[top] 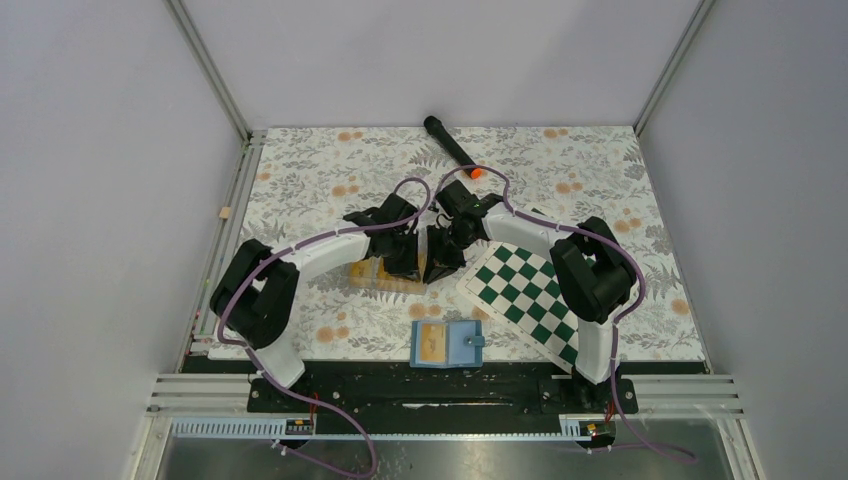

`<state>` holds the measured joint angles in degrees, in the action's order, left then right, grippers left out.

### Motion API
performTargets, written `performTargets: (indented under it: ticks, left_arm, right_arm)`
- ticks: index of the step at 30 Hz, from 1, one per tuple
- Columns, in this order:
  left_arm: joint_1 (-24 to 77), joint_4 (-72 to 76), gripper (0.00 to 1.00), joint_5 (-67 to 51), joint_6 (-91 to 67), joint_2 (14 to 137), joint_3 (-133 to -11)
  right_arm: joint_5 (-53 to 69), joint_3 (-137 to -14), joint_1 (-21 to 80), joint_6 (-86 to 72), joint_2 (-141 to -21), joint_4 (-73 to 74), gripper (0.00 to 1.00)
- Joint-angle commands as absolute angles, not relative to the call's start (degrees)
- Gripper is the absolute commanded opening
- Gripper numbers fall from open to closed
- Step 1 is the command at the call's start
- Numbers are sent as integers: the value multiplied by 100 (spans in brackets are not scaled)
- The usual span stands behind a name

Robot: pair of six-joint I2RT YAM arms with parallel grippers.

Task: Put the credit cards into the card holder
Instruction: Pick up the credit card from the storage box.

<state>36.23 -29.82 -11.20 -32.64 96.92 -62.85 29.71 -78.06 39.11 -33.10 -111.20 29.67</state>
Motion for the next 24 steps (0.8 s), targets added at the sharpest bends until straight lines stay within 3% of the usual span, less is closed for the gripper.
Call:
performTargets:
  ticks: [1,4,8,18,24]
  left_arm:
    - [3557,-2615,8,-1295,-3479,9470,-6166]
    - [3551,-2696,0,-1174,-3436,9523,-6148]
    - [3551,-2715,0,-1079,-3436,9443,-6152]
    - [3551,-3110,0,-467,-3444,7925,-6422]
    - [3544,-2842,0,-701,-3779,6457,-5779]
  right_arm:
    - [3001,-7732,4018,-3224,-11119,2998,15]
    - [2987,-7743,4018,-3220,-11090,2998,15]
    - [2953,-7719,4015,-3223,-10972,3000,20]
    - [2710,-7476,3909,-3346,-9726,2998,55]
    - [2950,-6808,3610,-3442,-8580,2909,66]
